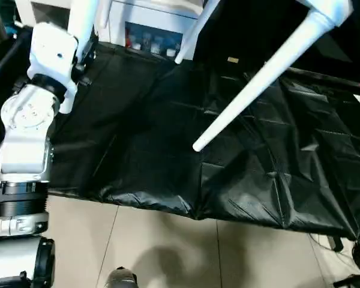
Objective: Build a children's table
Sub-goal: Flip table
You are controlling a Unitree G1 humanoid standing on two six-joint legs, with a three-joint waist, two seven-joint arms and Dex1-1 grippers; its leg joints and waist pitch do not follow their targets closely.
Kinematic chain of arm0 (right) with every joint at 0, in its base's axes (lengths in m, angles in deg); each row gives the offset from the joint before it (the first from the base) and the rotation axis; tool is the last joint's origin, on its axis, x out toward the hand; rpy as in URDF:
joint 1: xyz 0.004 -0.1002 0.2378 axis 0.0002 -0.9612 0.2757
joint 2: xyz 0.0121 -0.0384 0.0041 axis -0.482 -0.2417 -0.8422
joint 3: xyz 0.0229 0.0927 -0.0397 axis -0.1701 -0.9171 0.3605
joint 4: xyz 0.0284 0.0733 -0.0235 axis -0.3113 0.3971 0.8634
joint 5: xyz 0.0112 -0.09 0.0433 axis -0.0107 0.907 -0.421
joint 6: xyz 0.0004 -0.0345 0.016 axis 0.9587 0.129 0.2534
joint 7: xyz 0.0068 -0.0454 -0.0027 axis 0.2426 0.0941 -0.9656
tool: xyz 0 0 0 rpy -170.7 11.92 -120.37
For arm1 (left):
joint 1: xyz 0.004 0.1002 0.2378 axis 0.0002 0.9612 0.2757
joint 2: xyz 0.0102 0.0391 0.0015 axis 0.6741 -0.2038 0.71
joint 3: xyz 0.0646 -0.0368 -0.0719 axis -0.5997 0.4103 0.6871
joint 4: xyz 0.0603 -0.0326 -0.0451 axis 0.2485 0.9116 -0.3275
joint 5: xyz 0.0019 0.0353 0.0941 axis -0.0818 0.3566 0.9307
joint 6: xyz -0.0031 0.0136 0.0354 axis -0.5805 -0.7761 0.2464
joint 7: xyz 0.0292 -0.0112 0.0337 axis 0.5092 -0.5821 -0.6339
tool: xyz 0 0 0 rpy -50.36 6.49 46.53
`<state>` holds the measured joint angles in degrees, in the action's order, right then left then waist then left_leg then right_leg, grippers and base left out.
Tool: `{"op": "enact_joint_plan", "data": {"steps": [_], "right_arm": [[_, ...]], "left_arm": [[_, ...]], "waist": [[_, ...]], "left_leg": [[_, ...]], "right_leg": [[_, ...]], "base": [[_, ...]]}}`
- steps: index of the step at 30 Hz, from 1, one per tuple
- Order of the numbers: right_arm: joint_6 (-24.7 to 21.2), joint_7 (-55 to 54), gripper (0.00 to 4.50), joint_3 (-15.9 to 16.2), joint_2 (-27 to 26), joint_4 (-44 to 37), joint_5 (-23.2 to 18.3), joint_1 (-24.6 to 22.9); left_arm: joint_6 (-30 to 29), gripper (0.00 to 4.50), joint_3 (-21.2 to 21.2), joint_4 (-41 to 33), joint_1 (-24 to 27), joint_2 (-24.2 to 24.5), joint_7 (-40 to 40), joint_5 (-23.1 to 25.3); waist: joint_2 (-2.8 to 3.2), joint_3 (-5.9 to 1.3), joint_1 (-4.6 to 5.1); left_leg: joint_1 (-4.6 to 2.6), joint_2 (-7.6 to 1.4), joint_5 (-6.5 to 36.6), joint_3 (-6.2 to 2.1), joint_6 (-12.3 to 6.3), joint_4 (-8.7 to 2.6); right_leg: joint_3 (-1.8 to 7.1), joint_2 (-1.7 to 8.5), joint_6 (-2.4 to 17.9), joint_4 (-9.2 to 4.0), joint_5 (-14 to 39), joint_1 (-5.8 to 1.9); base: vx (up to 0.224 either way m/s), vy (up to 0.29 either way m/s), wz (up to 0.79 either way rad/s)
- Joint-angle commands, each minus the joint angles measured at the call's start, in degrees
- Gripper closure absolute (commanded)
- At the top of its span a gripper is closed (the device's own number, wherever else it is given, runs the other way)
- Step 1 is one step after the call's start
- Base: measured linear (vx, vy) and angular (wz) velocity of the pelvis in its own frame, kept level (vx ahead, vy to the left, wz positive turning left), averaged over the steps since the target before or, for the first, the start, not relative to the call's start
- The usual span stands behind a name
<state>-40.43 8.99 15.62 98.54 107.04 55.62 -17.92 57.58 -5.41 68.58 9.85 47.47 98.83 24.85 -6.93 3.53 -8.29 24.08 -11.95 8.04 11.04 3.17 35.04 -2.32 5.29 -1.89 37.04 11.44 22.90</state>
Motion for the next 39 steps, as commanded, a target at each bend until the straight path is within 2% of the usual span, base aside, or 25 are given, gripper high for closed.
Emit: {"op": "enact_joint_plan", "data": {"steps": [1, 2, 3, 4, 7, 9, 11, 12, 13, 15, 18, 21, 22, 25, 28, 32, 33, 35, 36, 37, 39], "right_arm": [[-2.76, 3.75, 0.00, -1.01, -0.71, -1.98, -3.71, -1.42], [-2.58, 5.20, 0.00, -0.01, -1.74, 0.37, -3.30, -2.75], [-2.43, 5.31, 0.00, 0.11, -1.82, 0.74, -3.14, -2.82], [-1.55, 5.06, 0.00, 1.05, -2.37, 3.06, -1.89, -2.80], [-0.63, 3.81, 0.00, 3.72, -4.53, 5.95, 0.34, -2.20], [2.09, 2.03, 0.00, 5.32, -6.93, 13.44, 3.51, 1.22], [4.12, -1.03, 0.00, 5.89, -8.41, 19.59, 5.93, 4.32], [5.42, -2.82, 0.00, 6.33, -9.26, 23.20, 7.25, 6.14], [6.43, -3.94, 0.00, 7.22, -10.31, 26.02, 8.29, 7.74], [7.07, -3.97, 0.00, 8.16, -12.07, 28.79, 8.75, 9.86], [7.48, -2.20, 0.00, 8.28, -13.39, 31.15, 8.20, 11.68], [8.10, 0.05, 0.00, 9.03, -14.71, 32.87, 8.31, 13.44], [8.50, 3.76, 0.00, 9.67, -15.94, 34.87, 8.94, 15.44], [8.89, 7.29, 0.00, 10.79, -16.79, 36.32, 10.06, 16.79], [9.74, 10.35, 0.00, 12.07, -17.06, 37.27, 11.30, 17.46], [9.62, 15.21, 0.00, 13.36, -16.98, 34.88, 10.82, 16.55], [9.26, 16.65, 0.00, 13.63, -16.95, 32.94, 10.19, 15.62], [9.09, 19.22, 0.00, 13.93, -16.83, 29.15, 9.59, 13.64], [8.92, 19.57, 0.00, 14.02, -16.80, 27.18, 9.27, 12.59], [8.84, 19.72, 0.00, 14.05, -16.81, 25.64, 9.05, 11.75], [8.84, 19.68, 0.00, 14.25, -16.78, 23.62, 9.06, 10.49]], "left_arm": [[0.92, 2.84, -3.54, 1.05, 0.03, 0.20, 2.21, 1.78], [1.28, 2.84, -3.69, 1.51, -0.07, 0.49, 2.34, 1.90], [1.31, 2.84, -3.70, 1.55, -0.08, 0.52, 2.36, 1.92], [1.64, 2.84, -3.68, 1.92, -0.18, 0.65, 2.40, 1.83], [2.48, 2.84, -3.69, 2.56, -0.27, 1.07, 2.66, 1.76], [2.80, 2.84, -3.71, 2.76, -0.11, 1.48, 3.09, 1.71], [3.09, 2.84, -3.65, 2.72, 0.19, 1.77, 3.26, 1.46], [3.18, 2.84, -3.68, 2.51, 0.51, 1.96, 3.44, 1.41], [3.19, 2.84, -3.66, 2.22, 0.87, 2.13, 3.62, 1.28], [2.97, 2.84, -3.76, 1.39, 1.53, 2.50, 4.05, 1.24], [2.82, 2.84, -3.71, 0.53, 2.17, 2.79, 4.40, 0.66], [2.95, 2.84, -3.91, 0.49, 2.40, 3.12, 5.01, 0.41], [3.09, 2.84, -4.20, 0.87, 2.46, 3.30, 5.54, 0.24], [3.26, 2.84, -4.44, 1.40, 2.55, 3.30, 6.01, -0.06], [3.44, 2.84, -4.99, 2.24, 2.49, 3.24, 6.27, -0.15], [3.25, 2.84, -5.41, 3.50, 2.50, 2.67, 6.40, -0.83], [3.40, 2.84, -5.57, 4.28, 2.71, 2.45, 6.40, -0.82], [3.74, 2.84, -5.83, 6.02, 3.39, 1.93, 6.33, -0.98], [3.88, 2.84, -5.81, 6.84, 3.81, 1.70, 6.18, -1.03], [4.04, 2.84, -5.75, 7.59, 4.21, 1.52, 6.03, -1.07], [4.26, 2.84, -5.75, 8.35, 4.96, 1.41, 5.74, -0.94]], "waist": [[1.29, -4.35, 0.20], [1.38, -4.25, 0.25], [1.38, -4.25, 0.25], [1.54, -4.18, 0.40], [1.57, -4.19, 0.45], [1.66, -4.26, 0.46], [1.48, -4.24, 0.63], [1.70, -4.18, 0.45], [1.60, -4.20, 0.46], [1.62, -4.12, 0.56], [1.96, -4.29, 0.31], [2.09, -4.36, 0.04], [2.10, -4.42, 0.08], [2.36, -4.37, -0.16], [2.30, -4.47, -0.31], [2.27, -4.49, -0.39], [2.61, -4.48, -0.39], [2.45, -4.49, -0.49], [3.11, -4.53, -0.70], [2.84, -4.41, -0.61], [2.74, -4.54, -0.82]], "left_leg": [[-2.78, -1.14, 22.68, -1.04, 4.37, -4.61], [-2.80, -1.20, 23.36, -1.16, 4.38, -4.73], [-2.80, -1.20, 23.36, -1.16, 4.38, -4.73], [-2.79, -1.22, 24.08, -1.30, 5.14, -4.78], [-2.91, -1.21, 25.17, -1.47, 6.01, -4.85], [-3.00, -1.24, 25.82, -1.54, 6.40, -4.82], [-2.86, -1.27, 26.92, -1.74, 7.29, -4.90], [-3.28, -1.25, 27.38, -1.67, 7.24, -4.84], [-3.24, -1.31, 27.32, -1.63, 7.34, -4.76], [-2.88, -1.26, 27.74, -1.75, 7.30, -5.02], [-3.15, -1.38, 27.05, -1.64, 6.97, -5.01], [-3.12, -1.39, 25.92, -1.51, 6.60, -5.00], [-2.86, -1.39, 25.26, -1.54, 6.43, -5.05], [-3.04, -1.44, 24.00, -1.47, 6.43, -5.14], [-2.90, -1.33, 21.77, -1.29, 6.17, -5.04], [-2.94, -1.32, 21.74, -1.26, 5.87, -4.99], [-2.95, -1.32, 21.86, -1.30, 5.90, -5.02], [-3.00, -1.35, 21.80, -1.28, 5.61, -5.00], [-3.16, -1.40, 21.73, -1.37, 5.71, -5.06], [-3.03, -1.38, 21.83, -1.35, 5.70, -5.14], [-3.23, -1.41, 22.31, -1.35, 5.92, -5.09]], "right_leg": [[0.99, 2.35, 8.62, -4.97, 13.74, -1.05], [0.92, 2.56, 8.51, -5.19, 16.04, -0.94], [0.92, 2.56, 8.51, -5.19, 16.04, -0.94], [0.82, 2.64, 8.65, -5.29, 17.56, -0.69], [0.73, 2.69, 8.93, -5.30, 18.16, -0.56], [0.72, 2.79, 9.23, -5.13, 18.21, -0.28], [0.60, 3.03, 9.63, -5.11, 20.13, -0.19], [0.67, 2.87, 9.85, -5.23, 19.56, 0.09], [0.73, 2.95, 10.17, -5.04, 19.02, 0.24], [0.66, 2.82, 10.35, -4.84, 18.55, -0.09], [0.75, 2.78, 10.92, -4.59, 15.39, -0.03], [0.77, 2.75, 11.38, -4.35, 13.29, -0.18], [0.72, 2.65, 11.62, -4.10, 12.41, -0.41], [0.70, 2.59, 11.94, -3.96, 10.24, -0.44], [0.70, 2.52, 12.53, -3.60, 7.14, -0.78], [0.71, 2.51, 12.70, -3.62, 7.05, -0.94], [0.74, 2.52, 12.69, -3.59, 7.09, -0.94], [0.78, 2.51, 12.26, -3.72, 6.78, -1.02], [0.77, 2.54, 12.25, -3.65, 6.53, -0.96], [0.78, 2.47, 12.08, -3.83, 6.64, -0.99], [0.78, 2.58, 12.24, -3.77, 7.26, -0.92]], "base": [[0.000, 0.000, 0.00], [0.000, 0.000, 0.00], [0.000, 0.000, 0.00], [0.000, 0.000, 0.00], [0.000, 0.000, 0.00], [0.000, 0.000, 0.00], [0.000, 0.000, 0.00], [0.000, 0.000, 0.00], [0.000, 0.000, 0.00], [0.000, 0.000, 0.00], [0.000, 0.000, 0.00], [0.000, 0.000, 0.00], [0.000, 0.000, 0.00], [0.000, 0.000, 0.00], [0.000, 0.000, 0.00], [0.000, 0.000, 0.00], [0.000, 0.000, 0.00], [0.000, 0.000, 0.00], [0.000, 0.000, 0.00], [0.000, 0.000, 0.00], [0.000, 0.000, 0.00]]}}
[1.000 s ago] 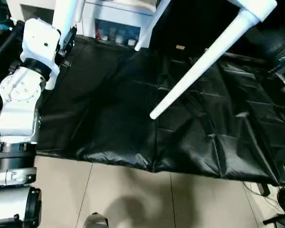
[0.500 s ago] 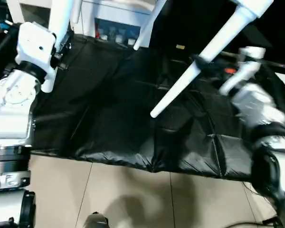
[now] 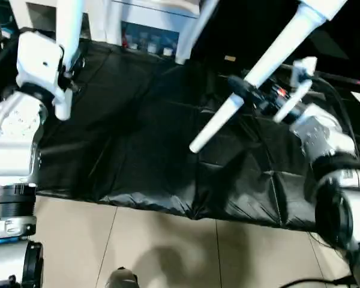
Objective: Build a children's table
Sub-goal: Flip table
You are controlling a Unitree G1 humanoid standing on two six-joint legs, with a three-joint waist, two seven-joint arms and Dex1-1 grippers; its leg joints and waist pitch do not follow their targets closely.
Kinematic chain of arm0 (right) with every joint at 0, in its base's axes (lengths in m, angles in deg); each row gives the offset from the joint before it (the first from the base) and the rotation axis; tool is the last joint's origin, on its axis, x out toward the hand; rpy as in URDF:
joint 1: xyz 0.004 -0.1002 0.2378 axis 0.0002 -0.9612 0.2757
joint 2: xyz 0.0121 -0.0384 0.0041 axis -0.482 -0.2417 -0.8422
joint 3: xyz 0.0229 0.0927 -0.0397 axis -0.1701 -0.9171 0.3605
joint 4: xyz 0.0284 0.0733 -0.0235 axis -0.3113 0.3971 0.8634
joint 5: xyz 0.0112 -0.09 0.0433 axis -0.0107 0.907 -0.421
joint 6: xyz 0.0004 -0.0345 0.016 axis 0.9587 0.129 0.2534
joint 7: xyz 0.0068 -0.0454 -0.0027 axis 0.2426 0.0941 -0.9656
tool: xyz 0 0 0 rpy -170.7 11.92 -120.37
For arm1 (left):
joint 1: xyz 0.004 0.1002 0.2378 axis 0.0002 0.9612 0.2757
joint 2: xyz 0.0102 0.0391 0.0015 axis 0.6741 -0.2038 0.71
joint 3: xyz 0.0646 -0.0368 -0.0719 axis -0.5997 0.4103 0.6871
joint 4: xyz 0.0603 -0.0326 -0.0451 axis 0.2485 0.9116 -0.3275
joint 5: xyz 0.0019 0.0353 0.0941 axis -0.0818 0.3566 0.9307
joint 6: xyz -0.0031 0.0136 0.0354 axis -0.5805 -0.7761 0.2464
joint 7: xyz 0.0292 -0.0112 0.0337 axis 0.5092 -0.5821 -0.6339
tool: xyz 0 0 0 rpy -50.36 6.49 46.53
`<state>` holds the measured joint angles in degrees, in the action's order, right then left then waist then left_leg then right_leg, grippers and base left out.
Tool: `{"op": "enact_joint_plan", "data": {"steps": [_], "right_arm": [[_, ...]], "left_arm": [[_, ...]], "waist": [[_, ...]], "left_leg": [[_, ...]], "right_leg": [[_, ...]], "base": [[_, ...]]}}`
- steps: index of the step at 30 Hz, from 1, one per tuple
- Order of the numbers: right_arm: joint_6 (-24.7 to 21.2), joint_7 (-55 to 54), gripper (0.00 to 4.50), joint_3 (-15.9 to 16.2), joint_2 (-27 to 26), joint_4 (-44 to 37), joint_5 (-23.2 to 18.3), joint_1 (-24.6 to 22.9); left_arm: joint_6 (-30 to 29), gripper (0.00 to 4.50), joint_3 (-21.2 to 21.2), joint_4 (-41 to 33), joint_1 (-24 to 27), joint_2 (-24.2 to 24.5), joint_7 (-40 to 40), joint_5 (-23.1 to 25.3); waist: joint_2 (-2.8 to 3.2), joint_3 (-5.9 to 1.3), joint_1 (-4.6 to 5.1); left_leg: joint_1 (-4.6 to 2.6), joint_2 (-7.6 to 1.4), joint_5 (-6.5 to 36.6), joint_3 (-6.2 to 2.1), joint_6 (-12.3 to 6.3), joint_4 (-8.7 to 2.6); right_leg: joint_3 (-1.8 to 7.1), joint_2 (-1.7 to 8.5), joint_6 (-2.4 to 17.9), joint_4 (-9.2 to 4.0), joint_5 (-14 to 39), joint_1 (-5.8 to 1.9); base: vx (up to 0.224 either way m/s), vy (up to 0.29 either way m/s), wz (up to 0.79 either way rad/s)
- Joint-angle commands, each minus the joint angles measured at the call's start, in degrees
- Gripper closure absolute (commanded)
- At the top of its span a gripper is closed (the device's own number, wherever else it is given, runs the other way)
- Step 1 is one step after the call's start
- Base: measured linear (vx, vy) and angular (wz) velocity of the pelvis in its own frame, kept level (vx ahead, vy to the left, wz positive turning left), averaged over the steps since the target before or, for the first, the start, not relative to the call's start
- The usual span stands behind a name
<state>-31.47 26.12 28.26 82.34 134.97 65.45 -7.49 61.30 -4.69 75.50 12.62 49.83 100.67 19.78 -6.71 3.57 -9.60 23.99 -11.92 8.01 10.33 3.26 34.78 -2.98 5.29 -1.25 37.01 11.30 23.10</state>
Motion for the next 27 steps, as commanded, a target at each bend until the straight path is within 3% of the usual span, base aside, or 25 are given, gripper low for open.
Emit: {"op": "enact_joint_plan", "data": {"steps": [1, 3, 7, 10, 12, 13, 17, 18, 20, 24, 25, 27], "right_arm": [[-0.18, 2.38, 0.00, 1.87, -0.54, -6.13, -0.69, -1.10], [-0.35, 1.70, 0.00, 2.03, -0.49, -10.16, -0.98, -3.54], [-0.85, 0.81, 0.00, 1.96, -0.63, -14.48, -1.30, -6.57], [-1.84, 0.02, 0.00, 2.19, -1.28, -17.94, -1.53, -8.94], [-2.63, -1.10, 0.00, 2.54, -2.01, -20.50, -1.58, -10.44], [-2.87, -1.71, 0.00, 2.72, -2.41, -21.35, -1.52, -10.97], [-2.84, -4.61, 0.00, 4.66, -4.35, -25.25, -0.12, -14.90], [-1.97, -5.93, 0.00, 5.30, -4.81, -25.75, 0.97, -15.97], [-1.07, -7.71, 0.00, 5.95, -5.25, -26.12, 2.29, -17.18], [1.22, -12.54, 0.00, 6.06, -6.09, -26.78, 4.93, -20.10], [1.11, -13.50, 0.00, 5.78, -6.29, -27.71, 4.99, -21.07], [1.21, -16.06, 0.00, 5.07, -7.01, -30.34, 5.14, -24.19]], "left_arm": [[0.68, 2.84, -6.43, 2.01, 2.94, -1.05, 3.67, 4.21], [0.56, 2.84, -6.29, 2.60, 4.80, -1.30, 3.05, 4.20], [0.85, 2.84, -6.27, 3.72, 7.56, -1.32, 2.60, 4.11], [1.58, 2.83, -6.16, 6.32, 8.11, -1.62, 2.52, 4.14], [2.47, 2.83, -5.99, 8.57, 8.01, -1.96, 1.97, 4.07], [2.97, 2.83, -6.04, 9.43, 7.94, -2.01, 1.80, 4.19], [4.35, 2.83, -5.88, 12.83, 7.63, -2.30, 0.71, 4.09], [4.42, 2.83, -5.58, 13.50, 7.60, -2.33, 1.09, 3.41], [4.81, 2.27, -5.04, 13.65, 7.93, -2.27, 1.36, 2.61], [6.07, 1.94, -3.00, 11.14, 10.38, -2.22, 2.89, -0.39], [6.24, 1.83, -2.57, 10.14, 11.36, -2.22, 3.59, -1.35], [7.21, 1.83, -0.33, 5.83, 15.42, -2.87, 4.24, -4.61]], "waist": [[2.97, -4.44, 0.30], [3.15, -4.41, -0.06], [3.29, -4.07, -0.19], [3.01, -3.86, -0.34], [3.09, -3.69, -0.57], [2.82, -3.67, -0.48], [3.10, -3.52, -0.54], [2.86, -3.52, -0.49], [2.89, -3.40, -0.42], [2.85, -3.63, -0.06], [3.06, -3.65, 0.05], [3.15, -3.86, 0.24]], "left_leg": [[-3.27, -1.51, 23.53, -0.71, 6.25, -4.97], [-3.47, -1.52, 24.52, -0.78, 6.39, -5.05], [-3.88, -1.57, 31.51, -1.20, 7.49, -5.46], [-4.30, -1.56, 35.04, -1.56, 7.65, -5.61], [-4.32, -1.59, 35.42, -1.75, 7.74, -5.87], [-4.42, -1.62, 36.36, -1.79, 7.95, -5.95], [-4.64, -1.66, 37.97, -2.08, 8.33, -6.28], [-4.75, -1.65, 39.22, -2.26, 8.43, -6.40], [-4.94, -1.62, 40.38, -2.39, 8.53, -6.50], [-4.51, -1.72, 39.26, -2.55, 8.31, -6.88], [-4.78, -1.72, 39.91, -2.42, 8.34, -6.85], [-4.52, -1.67, 39.12, -2.46, 8.21, -6.91]], "right_leg": [[1.46, 2.52, 11.38, -3.98, 7.82, -0.96], [1.47, 2.57, 10.94, -4.12, 8.65, -0.94], [1.55, 2.85, 9.29, -5.13, 16.97, -0.33], [1.55, 3.10, 8.01, -5.82, 21.99, -0.08], [1.52, 3.11, 7.68, -6.14, 22.54, -0.14], [1.48, 3.20, 7.37, -6.20, 23.64, -0.13], [1.33, 3.29, 6.72, -6.55, 25.03, -0.10], [1.20, 3.60, 6.22, -6.86, 27.99, -0.31], [1.20, 3.69, 5.48, -7.38, 30.32, -0.09], [1.12, 3.75, 5.60, -7.30, 29.35, -0.49], [1.23, 3.60, 5.86, -7.26, 28.62, -0.13], [1.17, 3.63, 6.27, -7.04, 27.19, -0.58]], "base": [[0.000, 0.000, 0.00], [0.000, 0.000, 0.00], [0.000, 0.000, 0.00], [0.000, 0.000, 0.00], [0.000, 0.000, 0.00], [0.000, 0.000, 0.00], [0.000, 0.000, 0.00], [0.000, 0.000, 0.00], [0.000, 0.000, 0.00], [0.000, 0.000, 0.00], [0.000, 0.000, 0.00], [0.000, 0.000, 0.00]]}}
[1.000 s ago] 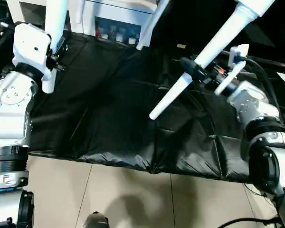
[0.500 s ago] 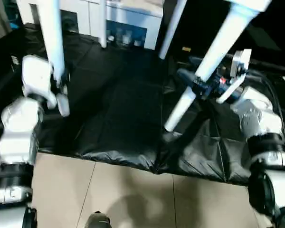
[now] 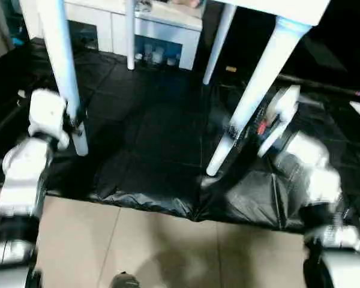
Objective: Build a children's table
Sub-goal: Flip table
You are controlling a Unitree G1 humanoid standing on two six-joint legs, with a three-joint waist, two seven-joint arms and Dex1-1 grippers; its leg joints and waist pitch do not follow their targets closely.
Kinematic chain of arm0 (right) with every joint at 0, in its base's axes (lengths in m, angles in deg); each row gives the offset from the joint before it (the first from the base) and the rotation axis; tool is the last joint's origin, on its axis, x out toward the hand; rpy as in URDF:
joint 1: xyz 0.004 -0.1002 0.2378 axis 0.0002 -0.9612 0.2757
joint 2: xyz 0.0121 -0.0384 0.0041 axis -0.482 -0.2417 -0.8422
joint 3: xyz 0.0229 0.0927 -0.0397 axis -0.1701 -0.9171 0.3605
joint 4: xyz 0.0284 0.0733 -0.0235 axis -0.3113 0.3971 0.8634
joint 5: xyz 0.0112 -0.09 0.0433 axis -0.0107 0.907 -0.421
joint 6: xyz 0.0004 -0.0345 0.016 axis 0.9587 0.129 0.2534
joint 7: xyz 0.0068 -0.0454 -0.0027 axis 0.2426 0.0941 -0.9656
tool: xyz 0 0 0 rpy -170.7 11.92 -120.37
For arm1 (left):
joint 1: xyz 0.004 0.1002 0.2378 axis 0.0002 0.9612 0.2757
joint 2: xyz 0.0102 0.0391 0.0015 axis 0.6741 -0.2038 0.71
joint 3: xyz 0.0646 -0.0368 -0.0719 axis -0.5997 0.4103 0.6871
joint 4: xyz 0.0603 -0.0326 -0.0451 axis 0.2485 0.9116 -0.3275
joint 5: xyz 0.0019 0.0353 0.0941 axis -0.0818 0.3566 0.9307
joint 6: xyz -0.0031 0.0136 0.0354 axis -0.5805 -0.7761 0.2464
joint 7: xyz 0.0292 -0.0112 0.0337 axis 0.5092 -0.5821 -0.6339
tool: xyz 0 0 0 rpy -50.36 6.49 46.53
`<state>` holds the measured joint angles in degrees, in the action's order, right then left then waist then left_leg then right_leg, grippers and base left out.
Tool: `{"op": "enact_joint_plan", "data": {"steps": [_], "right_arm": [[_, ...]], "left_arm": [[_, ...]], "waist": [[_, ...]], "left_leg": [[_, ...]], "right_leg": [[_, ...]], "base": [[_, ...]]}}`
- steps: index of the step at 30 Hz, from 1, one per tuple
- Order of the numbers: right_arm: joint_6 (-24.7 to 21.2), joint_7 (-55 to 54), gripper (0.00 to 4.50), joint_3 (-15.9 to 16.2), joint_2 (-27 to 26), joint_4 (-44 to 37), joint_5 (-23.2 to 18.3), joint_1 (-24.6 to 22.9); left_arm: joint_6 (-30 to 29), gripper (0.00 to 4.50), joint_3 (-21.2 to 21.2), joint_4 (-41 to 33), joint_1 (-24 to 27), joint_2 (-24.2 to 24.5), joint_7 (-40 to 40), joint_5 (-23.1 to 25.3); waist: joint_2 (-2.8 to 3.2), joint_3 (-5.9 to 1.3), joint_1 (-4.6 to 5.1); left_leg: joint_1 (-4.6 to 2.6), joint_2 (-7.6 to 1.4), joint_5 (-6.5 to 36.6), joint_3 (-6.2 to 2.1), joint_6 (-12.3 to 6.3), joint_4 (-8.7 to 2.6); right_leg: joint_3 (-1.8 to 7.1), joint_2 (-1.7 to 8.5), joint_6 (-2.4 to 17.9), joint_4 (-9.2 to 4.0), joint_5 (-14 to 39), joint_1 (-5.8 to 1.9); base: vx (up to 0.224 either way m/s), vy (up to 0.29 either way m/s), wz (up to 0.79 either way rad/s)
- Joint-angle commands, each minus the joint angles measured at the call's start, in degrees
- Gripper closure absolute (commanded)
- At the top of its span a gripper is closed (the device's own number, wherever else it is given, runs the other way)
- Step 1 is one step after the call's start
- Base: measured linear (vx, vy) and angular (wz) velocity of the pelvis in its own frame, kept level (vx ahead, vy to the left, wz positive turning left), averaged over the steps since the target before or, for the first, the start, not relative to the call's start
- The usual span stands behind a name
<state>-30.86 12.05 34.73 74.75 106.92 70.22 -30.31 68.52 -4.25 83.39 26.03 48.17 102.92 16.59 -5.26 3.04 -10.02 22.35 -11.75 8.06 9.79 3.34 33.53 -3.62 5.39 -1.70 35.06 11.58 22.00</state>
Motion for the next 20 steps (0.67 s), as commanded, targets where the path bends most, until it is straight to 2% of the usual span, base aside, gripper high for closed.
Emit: {"op": "enact_joint_plan", "data": {"steps": [1, 2, 3, 4, 6, 7, 8, 9, 10, 11, 12, 14, 15, 16, 17, 19, 20], "right_arm": [[0.95, -3.59, 0.00, -1.76, 0.10, -4.31, 0.57, -3.83], [1.06, -4.15, 0.00, -1.93, -0.11, -5.26, 0.58, -4.92], [1.06, -4.66, 0.00, -2.07, -0.31, -6.46, 0.51, -6.14], [1.38, -5.49, 0.00, -2.29, -0.67, -8.61, 0.50, -8.18], [2.01, -6.76, 0.00, -2.50, -0.97, -11.87, 1.10, -11.76], [2.62, -7.58, 0.00, -2.34, -0.99, -13.60, 1.63, -13.89], [2.74, -7.81, 0.00, -2.31, -1.04, -14.19, 1.72, -14.60], [2.92, -8.19, 0.00, -2.27, -1.13, -15.16, 1.86, -15.75], [3.03, -9.81, 0.00, -2.36, -1.69, -18.66, 2.54, -19.52], [2.77, -10.75, 0.00, -2.23, -2.01, -20.86, 3.13, -21.64], [3.17, -12.27, 0.00, -1.96, -2.28, -22.96, 4.86, -23.84], [4.50, -16.56, 0.00, -1.12, -2.49, -26.53, 9.97, -28.42], [4.43, -17.84, 0.00, -0.76, -2.47, -27.58, 11.43, -29.99], [4.40, -18.47, 0.00, -0.59, -2.46, -28.10, 12.15, -30.76], [2.14, -22.02, 0.00, -0.36, -3.56, -32.09, 14.09, -35.26], [0.06, -23.31, 0.00, -0.20, -4.37, -34.61, 13.69, -37.47], [-2.35, -24.82, 0.00, 0.60, -5.24, -38.01, 13.66, -40.05]], "left_arm": [[1.11, 1.62, 0.68, -5.52, 5.38, -1.84, 1.95, -3.30], [1.62, 1.54, 1.30, -7.05, 6.86, -2.18, 1.84, -4.05], [2.17, 1.49, 1.85, -8.62, 8.41, -2.48, 1.60, -4.61], [3.01, 1.44, 2.64, -11.07, 10.79, -3.08, 1.39, -5.67], [3.38, 1.33, 3.58, -15.33, 14.94, -4.39, 1.30, -7.62], [3.97, 1.19, 3.71, -17.48, 17.22, -5.08, 1.19, -8.46], [4.00, 1.09, 3.73, -18.17, 17.94, -5.34, 1.07, -8.72], [4.05, 1.09, 3.76, -19.30, 19.12, -5.78, 0.88, -9.14], [3.04, 1.09, 3.74, -22.68, 22.88, -7.36, 0.19, -10.58], [2.31, 1.09, 3.70, -24.29, 24.76, -8.20, -0.18, -11.02], [1.72, 1.09, 3.73, -25.97, 26.50, -9.13, -1.30, -10.77], [-3.57, 1.09, 3.71, -30.24, 29.78, -11.25, -4.92, -10.28], [-4.76, 1.09, 3.41, -31.60, 30.84, -11.70, -5.86, -9.68], [-5.35, 1.09, 3.27, -32.27, 31.36, -11.93, -6.33, -9.38], [-7.08, 1.09, 2.06, -36.50, 34.66, -13.34, -9.57, -5.42], [-8.20, 1.09, 1.45, -38.68, 36.36, -14.08, -10.85, -4.04], [-8.85, 1.09, 0.77, -41.29, 38.28, -14.87, -12.03, -2.04]], "waist": [[1.79, -3.44, 0.73], [1.75, -3.62, 0.82], [1.89, -3.54, 0.90], [1.76, -3.62, 1.02], [1.66, -3.78, 0.89], [1.54, -3.67, 0.81], [1.55, -3.55, 0.71], [1.47, -3.51, 0.82], [1.78, -3.48, 0.81], [1.54, -3.34, 0.89], [1.54, -3.30, 0.81], [1.83, -3.05, 1.19], [1.63, -3.00, 1.25], [1.77, -2.91, 1.38], [2.01, -2.70, 1.57], [1.85, -2.22, 2.08], [1.95, -1.89, 2.55]], "left_leg": [[-2.55, -1.96, 36.54, -1.65, 7.67, -5.88], [-2.03, -2.12, 33.06, -1.48, 7.22, -6.06], [-1.96, -2.08, 32.10, -1.27, 6.93, -6.06], [-2.01, -1.93, 30.25, -0.86, 6.15, -5.73], [-1.80, -2.03, 28.28, -0.74, 5.56, -5.62], [-1.61, -2.01, 26.17, -0.52, 4.68, -5.58], [-1.89, -1.98, 26.03, -0.27, 4.14, -5.45], [-1.66, -1.97, 25.41, -0.26, 3.87, -5.53], [-1.67, -1.94, 25.18, -0.25, 3.86, -5.53], [-1.36, -2.04, 24.77, -0.28, 3.93, -5.70], [-1.44, -2.11, 24.66, -0.25, 3.94, -5.70], [-1.46, -2.13, 26.46, -0.27, 4.87, -5.85], [-1.46, -1.98, 26.68, -0.24, 4.59, -5.74], [-1.48, -2.00, 26.92, -0.30, 4.65, -5.85], [-1.61, -1.90, 28.52, -0.32, 4.50, -5.90], [-1.57, -2.06, 30.57, -0.48, 4.32, -6.13], [-1.82, -1.86, 33.66, -0.87, 4.44, -6.17]], "right_leg": [[1.93, 3.44, 7.41, -4.88, 23.08, 0.38], [2.01, 3.32, 8.14, -4.43, 18.23, -0.11], [2.05, 3.09, 8.49, -4.32, 16.61, 0.06], [2.13, 2.80, 8.90, -4.25, 14.07, 0.06], [2.21, 2.91, 8.91, -4.10, 12.30, -0.32], [2.19, 2.74, 9.14, -4.05, 10.16, -0.40], [2.30, 2.68, 8.93, -4.26, 10.71, -0.18], [2.32, 2.64, 8.51, -4.29, 11.30, -0.46], [2.35, 2.60, 8.29, -4.30, 11.61, -0.42], [2.35, 2.58, 7.65, -4.41, 11.94, -0.65], [2.39, 2.54, 7.36, -4.49, 12.01, -0.61], [2.53, 2.28, 6.19, -4.79, 14.23, -0.48], [2.52, 2.24, 6.04, -4.91, 14.73, -0.46], [2.56, 2.21, 5.82, -4.98, 15.39, -0.44], [2.57, 2.17, 5.39, -5.34, 17.67, -0.22], [2.59, 2.09, 4.49, -5.80, 20.08, -0.21], [2.55, 2.32, 2.86, -6.62, 27.20, -0.07]], "base": [[0.000, 0.000, 0.00], [0.000, 0.000, 0.00], [0.063, 0.002, -0.04], [0.056, -0.013, -0.01], [0.028, -0.006, 0.00], [0.051, -0.028, 0.02], [0.051, -0.028, 0.02], [0.000, 0.000, 0.00], [0.000, 0.000, 0.00], [0.000, 0.000, 0.00], [0.000, 0.000, 0.00], [0.000, 0.000, 0.00], [0.000, 0.000, 0.00], [0.000, 0.000, 0.00], [0.000, 0.000, 0.00], [0.000, 0.000, 0.00], [0.000, 0.000, 0.00]]}}
